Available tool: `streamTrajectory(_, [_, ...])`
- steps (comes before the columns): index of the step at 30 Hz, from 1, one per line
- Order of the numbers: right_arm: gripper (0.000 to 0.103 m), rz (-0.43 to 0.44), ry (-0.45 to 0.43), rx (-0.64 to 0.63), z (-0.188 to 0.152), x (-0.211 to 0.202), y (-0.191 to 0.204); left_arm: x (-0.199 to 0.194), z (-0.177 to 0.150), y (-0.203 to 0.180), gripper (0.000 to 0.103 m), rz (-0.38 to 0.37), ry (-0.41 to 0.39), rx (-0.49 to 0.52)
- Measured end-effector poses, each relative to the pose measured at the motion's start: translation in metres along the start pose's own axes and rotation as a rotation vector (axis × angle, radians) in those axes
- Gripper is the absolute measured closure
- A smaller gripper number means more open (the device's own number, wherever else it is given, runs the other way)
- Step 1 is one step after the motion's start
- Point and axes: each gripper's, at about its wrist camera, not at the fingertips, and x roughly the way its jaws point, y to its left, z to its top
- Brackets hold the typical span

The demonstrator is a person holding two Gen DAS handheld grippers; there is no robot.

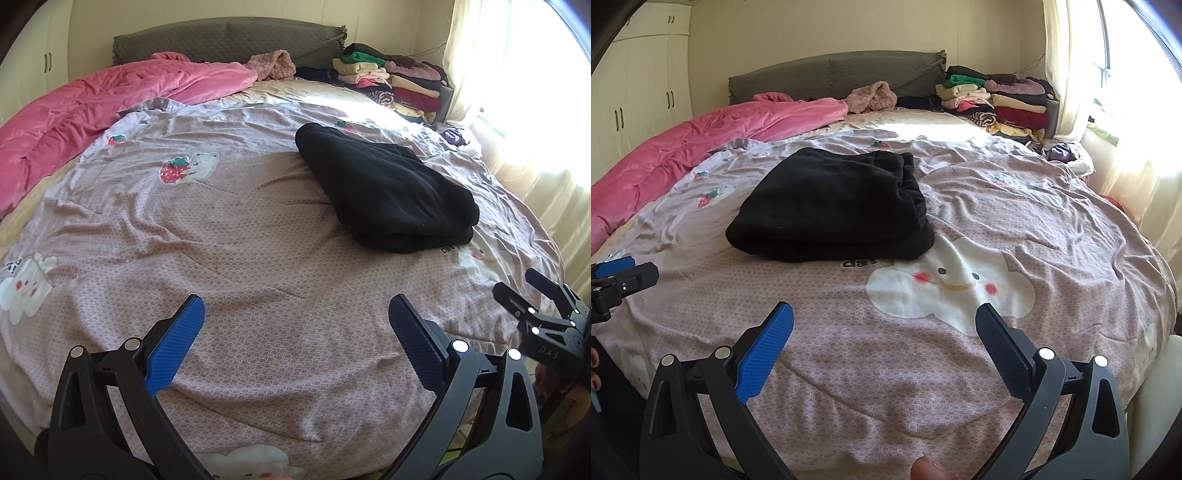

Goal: Fold small clothes

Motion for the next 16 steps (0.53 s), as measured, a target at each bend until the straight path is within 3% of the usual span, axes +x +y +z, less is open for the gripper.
streamTrajectory(4, [0.005, -0.106, -0.004, 0.072, -0.001, -0.007, -0.032, 0.001, 0.002, 0.009, 0.009, 0.02, 0.005, -0.037])
streamTrajectory(7, [0.005, -0.253, -0.037, 0.139, -0.006, -0.022, -0.08, -0.006, 0.01, 0.033, 0.009, 0.017, -0.02, -0.106])
streamTrajectory(9, [0.005, -0.364, -0.056, 0.202, -0.012, -0.032, -0.124, -0.008, 0.018, 0.057, 0.009, 0.058, -0.018, -0.151])
streamTrajectory(12, [0.005, -0.577, -0.063, 0.333, -0.032, -0.045, -0.218, -0.008, 0.033, 0.119, 0.009, 0.15, -0.006, -0.251])
streamTrajectory(16, [0.005, -0.814, 0.044, 0.525, -0.072, -0.053, -0.34, -0.008, 0.045, 0.226, 0.009, 0.401, -0.001, -0.333])
